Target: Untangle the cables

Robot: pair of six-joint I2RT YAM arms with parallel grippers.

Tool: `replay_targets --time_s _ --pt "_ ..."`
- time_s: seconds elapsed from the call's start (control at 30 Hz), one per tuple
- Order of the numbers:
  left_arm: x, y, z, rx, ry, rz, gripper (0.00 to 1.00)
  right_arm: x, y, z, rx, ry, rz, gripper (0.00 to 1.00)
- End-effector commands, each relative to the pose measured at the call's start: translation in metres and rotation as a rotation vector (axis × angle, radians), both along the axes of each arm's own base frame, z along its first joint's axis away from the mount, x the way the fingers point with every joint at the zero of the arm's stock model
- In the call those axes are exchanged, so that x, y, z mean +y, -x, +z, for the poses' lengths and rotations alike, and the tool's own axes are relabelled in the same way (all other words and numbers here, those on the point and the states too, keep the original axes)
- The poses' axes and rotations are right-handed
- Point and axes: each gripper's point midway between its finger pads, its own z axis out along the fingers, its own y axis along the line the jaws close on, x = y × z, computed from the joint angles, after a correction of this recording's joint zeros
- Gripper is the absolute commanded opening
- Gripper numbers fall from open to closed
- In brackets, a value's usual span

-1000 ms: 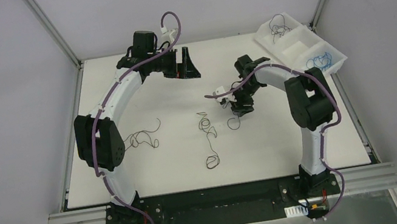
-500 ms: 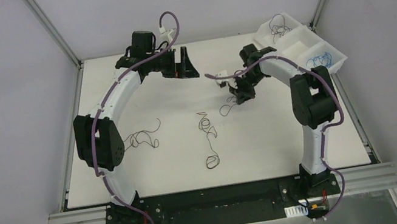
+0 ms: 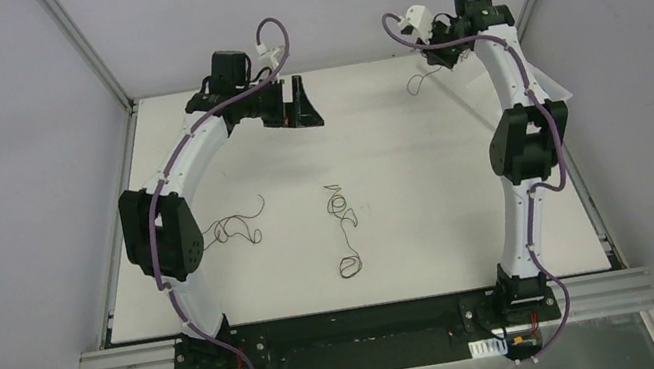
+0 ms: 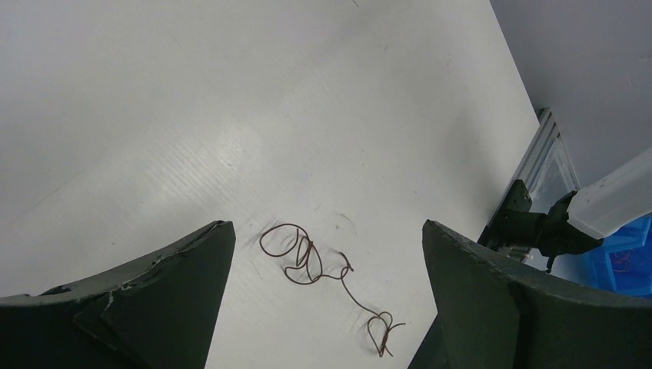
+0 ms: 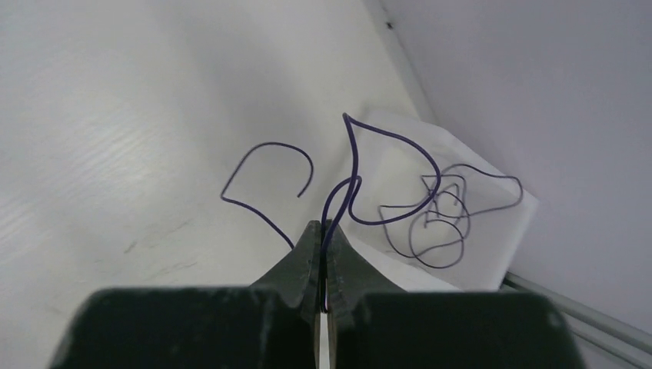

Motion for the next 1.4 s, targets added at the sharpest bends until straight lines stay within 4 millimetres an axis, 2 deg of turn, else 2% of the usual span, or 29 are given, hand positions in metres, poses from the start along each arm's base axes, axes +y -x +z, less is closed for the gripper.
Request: replay_targets --time_s 0.0,0.07,0.13,0.23,0.3,0.5,0.67,0.87,0.9,1.0,1.07,1.37 --pt "0.008 0.001 0.011 -0.004 0.023 0.012 0.95 -0.045 -0.070 0.018 -0.230 0.059 -0.177 0.00" --pt "0.012 0.001 0.007 0.005 0.020 0.021 0.95 -0.068 -0.099 0.031 -0.358 0.061 -0.269 0.00" --pt "0.015 -0.001 0.004 0.015 0.018 0.031 0.96 -0.078 -0.119 0.037 -0.440 0.054 -0.316 0.00" --pt "0.020 -0.005 0.000 0.034 0.019 0.052 0.96 -0.089 -0.134 0.036 -0.491 0.071 -0.324 0.00" --pt "0.024 -0.008 -0.001 0.040 0.022 0.061 0.95 -0.094 -0.140 0.026 -0.507 0.103 -0.310 0.00" --pt "0.030 -0.012 -0.006 0.058 0.024 0.075 0.96 -0.120 -0.154 0.016 -0.542 0.154 -0.333 0.00" --pt "0.031 -0.013 -0.012 0.076 0.023 0.081 0.95 -0.129 -0.151 -0.001 -0.519 0.198 -0.318 0.00" --pt "0.031 -0.016 -0.013 0.081 0.024 0.082 0.96 -0.148 -0.157 0.004 -0.549 0.210 -0.367 0.00" --pt "0.030 -0.016 -0.014 0.082 0.025 0.081 0.96 -0.147 -0.154 0.003 -0.532 0.201 -0.362 0.03" --pt "0.031 -0.017 -0.015 0.086 0.023 0.083 0.96 -0.133 -0.137 -0.003 -0.462 0.138 -0.317 0.35" --pt "0.031 -0.017 -0.016 0.089 0.023 0.084 0.96 -0.121 -0.126 -0.003 -0.429 0.090 -0.295 0.48" --pt "0.032 -0.011 -0.015 0.085 0.015 0.078 0.96 -0.086 -0.089 0.046 -0.346 -0.113 -0.297 0.76"
